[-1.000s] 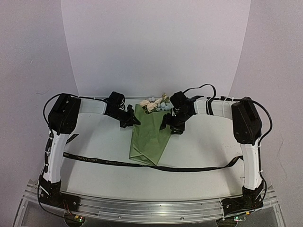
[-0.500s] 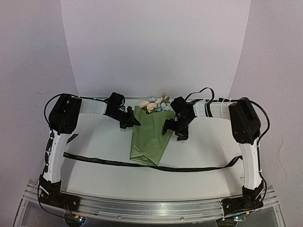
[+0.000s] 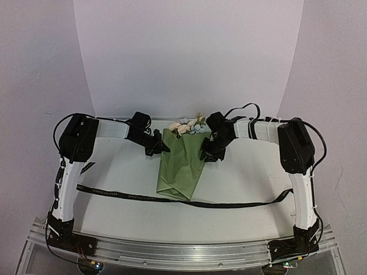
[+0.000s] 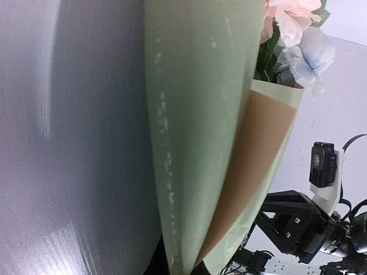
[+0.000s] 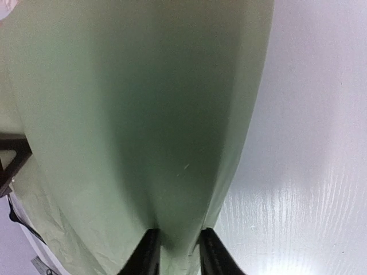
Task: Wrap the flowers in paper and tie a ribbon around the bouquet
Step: Pick up the folded bouquet from the center of the board.
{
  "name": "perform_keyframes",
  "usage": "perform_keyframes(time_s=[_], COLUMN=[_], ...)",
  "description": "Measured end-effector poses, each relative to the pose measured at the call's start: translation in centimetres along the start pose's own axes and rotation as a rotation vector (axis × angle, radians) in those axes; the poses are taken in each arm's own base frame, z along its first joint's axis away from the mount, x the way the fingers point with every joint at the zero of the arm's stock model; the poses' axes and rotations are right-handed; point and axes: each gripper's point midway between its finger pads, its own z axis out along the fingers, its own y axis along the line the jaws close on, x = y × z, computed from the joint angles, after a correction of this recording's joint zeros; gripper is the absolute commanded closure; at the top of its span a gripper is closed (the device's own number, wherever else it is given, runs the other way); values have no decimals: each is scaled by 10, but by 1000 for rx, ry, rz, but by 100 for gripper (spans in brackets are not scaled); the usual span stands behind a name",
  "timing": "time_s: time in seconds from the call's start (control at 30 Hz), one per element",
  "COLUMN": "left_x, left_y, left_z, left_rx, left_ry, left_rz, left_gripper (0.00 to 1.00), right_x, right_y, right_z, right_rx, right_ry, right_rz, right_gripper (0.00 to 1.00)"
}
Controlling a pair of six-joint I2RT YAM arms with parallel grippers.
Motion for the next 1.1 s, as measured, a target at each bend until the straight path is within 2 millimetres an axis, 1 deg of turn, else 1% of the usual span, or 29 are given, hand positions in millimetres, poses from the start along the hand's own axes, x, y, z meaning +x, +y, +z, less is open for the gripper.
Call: perform_keyframes(time_s=[0.03, 0.1, 0.27, 0.37, 0.43, 0.57, 0.73, 0.9, 1.0, 1.1], left_x=[0, 0, 1, 2, 4, 14, 25, 33, 38, 46], left_y=[0, 0, -1, 0, 3, 15, 23, 22, 20, 22], left_z=[0, -1, -1, -1, 0, 0, -3, -10, -14, -14], left_rx=[2, 4, 9, 11, 7, -13, -28, -27, -23, -25], left_ry=[1, 3, 9, 16, 19, 35, 47, 46, 45, 53], left_rz=[-6, -13, -25, -32, -39, -66, -83, -82, -76, -74], left_gripper=[100, 100, 100, 100, 100, 100, 100, 100, 100, 100], right_x=[0, -2, -2, 1, 3, 6, 8, 15, 24, 34], right_y=[1, 4, 6, 4, 3, 2, 9, 12, 9, 4], right_z=[-1, -3, -7, -7, -8, -11, -20, -24, -24, -24], right_rx=[-2, -7, -9, 0, 7, 10, -7, -11, 0, 15], right_ry=[0, -1, 5, 16, 25, 37, 40, 45, 56, 70], right_rz=[-2, 0, -2, 1, 4, 10, 10, 5, 3, 0], right_gripper=[97, 100, 100, 100, 100, 100, 100, 100, 100, 100])
